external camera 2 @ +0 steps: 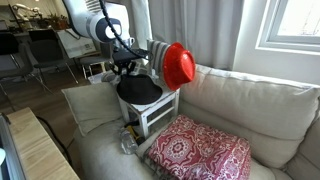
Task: Put the black hat on the orange hat
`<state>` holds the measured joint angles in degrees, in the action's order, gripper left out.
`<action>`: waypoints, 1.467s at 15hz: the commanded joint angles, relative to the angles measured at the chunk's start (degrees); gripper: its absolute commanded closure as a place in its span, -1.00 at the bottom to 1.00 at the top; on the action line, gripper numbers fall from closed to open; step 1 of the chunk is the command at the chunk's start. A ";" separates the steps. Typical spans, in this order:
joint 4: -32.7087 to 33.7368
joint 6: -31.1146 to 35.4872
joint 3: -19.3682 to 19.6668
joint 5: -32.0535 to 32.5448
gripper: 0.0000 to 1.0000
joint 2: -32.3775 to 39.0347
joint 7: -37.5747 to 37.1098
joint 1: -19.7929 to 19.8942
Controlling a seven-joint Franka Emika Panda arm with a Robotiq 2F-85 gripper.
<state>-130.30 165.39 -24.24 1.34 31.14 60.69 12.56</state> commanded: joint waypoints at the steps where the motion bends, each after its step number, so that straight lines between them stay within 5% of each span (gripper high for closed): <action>1: -0.94 -1.95 -2.70 -2.58 0.90 -1.56 1.53 3.62; 6: -5.47 -11.00 -4.25 -8.32 0.96 -10.33 2.71 8.50; 9: -9.15 -16.85 0.55 -10.84 0.96 -18.49 4.41 7.88; 12: -12.38 -18.58 11.06 -5.34 0.96 -25.67 -1.53 2.61; 13: -8.01 -17.75 9.74 -9.78 0.86 -19.53 3.50 1.82; 16: -10.63 -18.13 14.56 -7.62 0.96 -24.17 1.61 -0.09; 18: -8.39 -19.01 13.96 -18.64 0.96 -22.37 11.47 0.21; 19: -7.21 -19.92 10.00 -22.16 0.96 -22.21 16.30 5.37; 22: -4.63 -25.02 11.94 -29.07 0.96 -23.17 28.35 8.67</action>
<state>-138.13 146.02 -12.91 -21.76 7.98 77.75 16.76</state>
